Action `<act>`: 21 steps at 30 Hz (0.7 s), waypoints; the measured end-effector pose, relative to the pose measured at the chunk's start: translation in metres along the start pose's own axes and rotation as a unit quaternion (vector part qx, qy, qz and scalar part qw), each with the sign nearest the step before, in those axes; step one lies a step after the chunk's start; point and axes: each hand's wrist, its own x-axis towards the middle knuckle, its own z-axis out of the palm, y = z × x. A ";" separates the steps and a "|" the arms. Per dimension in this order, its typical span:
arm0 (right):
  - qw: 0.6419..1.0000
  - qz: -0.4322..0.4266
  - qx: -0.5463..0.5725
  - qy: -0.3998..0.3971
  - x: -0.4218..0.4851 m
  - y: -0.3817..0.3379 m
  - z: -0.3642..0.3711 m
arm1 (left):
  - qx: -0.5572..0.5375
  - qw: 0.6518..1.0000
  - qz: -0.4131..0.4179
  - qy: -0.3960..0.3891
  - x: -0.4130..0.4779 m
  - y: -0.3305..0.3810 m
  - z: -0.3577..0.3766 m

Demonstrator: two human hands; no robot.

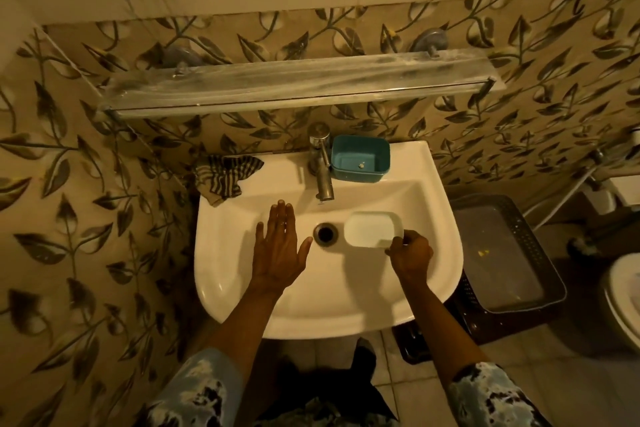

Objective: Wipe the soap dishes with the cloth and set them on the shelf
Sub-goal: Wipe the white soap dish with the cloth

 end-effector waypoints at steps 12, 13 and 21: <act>0.999 -0.011 -0.030 -0.035 -0.016 0.000 0.028 | -0.003 0.999 0.013 -0.045 -0.006 0.001 0.006; 0.999 -0.016 -0.032 -0.036 -0.016 0.000 0.029 | -0.001 0.999 0.009 -0.052 -0.006 0.001 0.007; 0.997 -0.039 -0.054 -0.047 -0.011 -0.005 0.028 | 0.026 0.998 -0.008 -0.058 -0.007 -0.003 0.006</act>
